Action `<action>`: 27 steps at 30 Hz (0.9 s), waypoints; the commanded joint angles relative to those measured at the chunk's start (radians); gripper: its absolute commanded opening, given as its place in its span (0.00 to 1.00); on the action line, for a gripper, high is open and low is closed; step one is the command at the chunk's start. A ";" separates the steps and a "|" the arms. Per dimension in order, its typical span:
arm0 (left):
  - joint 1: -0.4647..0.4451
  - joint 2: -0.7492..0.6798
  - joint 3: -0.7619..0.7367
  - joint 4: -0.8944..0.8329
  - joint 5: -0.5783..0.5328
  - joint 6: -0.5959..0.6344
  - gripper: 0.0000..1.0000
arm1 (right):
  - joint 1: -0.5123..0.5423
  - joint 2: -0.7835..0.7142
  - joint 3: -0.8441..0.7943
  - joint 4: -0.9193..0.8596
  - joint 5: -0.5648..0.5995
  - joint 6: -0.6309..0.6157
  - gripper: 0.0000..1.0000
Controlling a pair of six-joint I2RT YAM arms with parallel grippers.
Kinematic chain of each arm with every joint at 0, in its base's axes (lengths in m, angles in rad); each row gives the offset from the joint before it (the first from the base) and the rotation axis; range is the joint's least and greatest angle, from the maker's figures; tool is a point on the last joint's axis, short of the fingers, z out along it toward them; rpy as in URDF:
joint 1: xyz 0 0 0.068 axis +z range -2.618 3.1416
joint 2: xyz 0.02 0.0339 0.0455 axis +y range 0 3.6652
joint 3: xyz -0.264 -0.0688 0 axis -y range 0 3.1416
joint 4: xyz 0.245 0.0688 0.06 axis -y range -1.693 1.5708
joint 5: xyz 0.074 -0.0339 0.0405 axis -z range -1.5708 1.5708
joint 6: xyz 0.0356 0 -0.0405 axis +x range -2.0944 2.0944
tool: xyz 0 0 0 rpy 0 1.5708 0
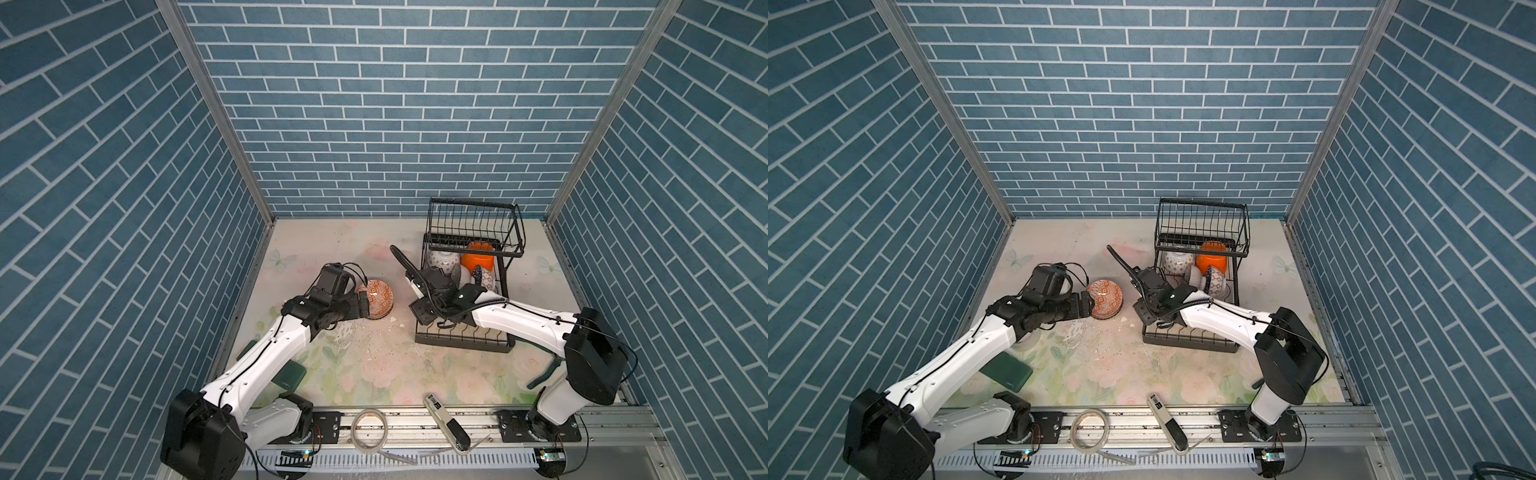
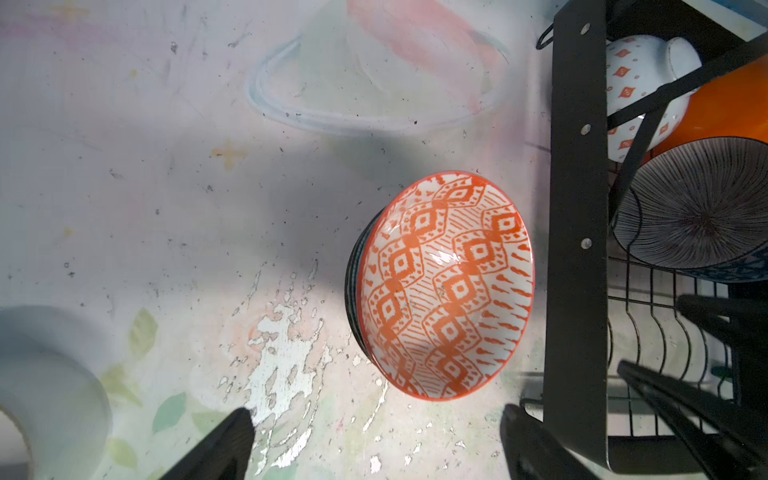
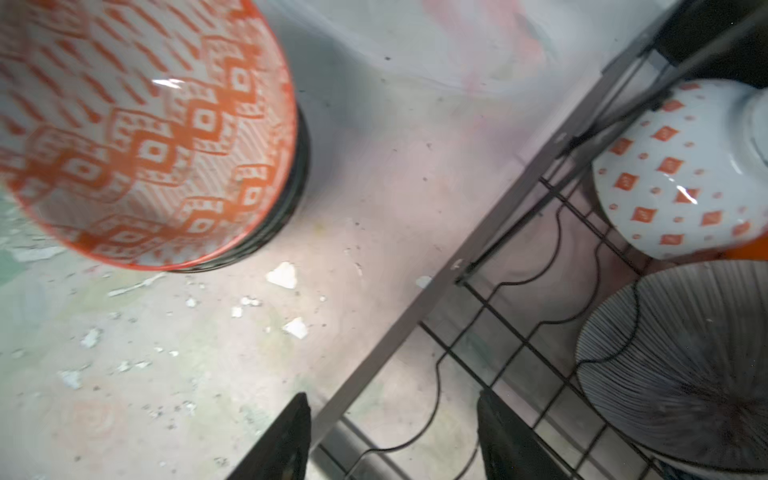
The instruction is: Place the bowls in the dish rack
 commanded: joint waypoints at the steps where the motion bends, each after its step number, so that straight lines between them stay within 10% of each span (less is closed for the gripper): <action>1: 0.005 0.040 0.056 -0.049 -0.047 0.035 0.90 | 0.041 -0.058 -0.039 0.053 -0.063 -0.025 0.64; 27: 0.005 0.349 0.215 -0.091 -0.106 0.097 0.36 | 0.095 -0.257 -0.185 0.106 0.016 0.027 0.64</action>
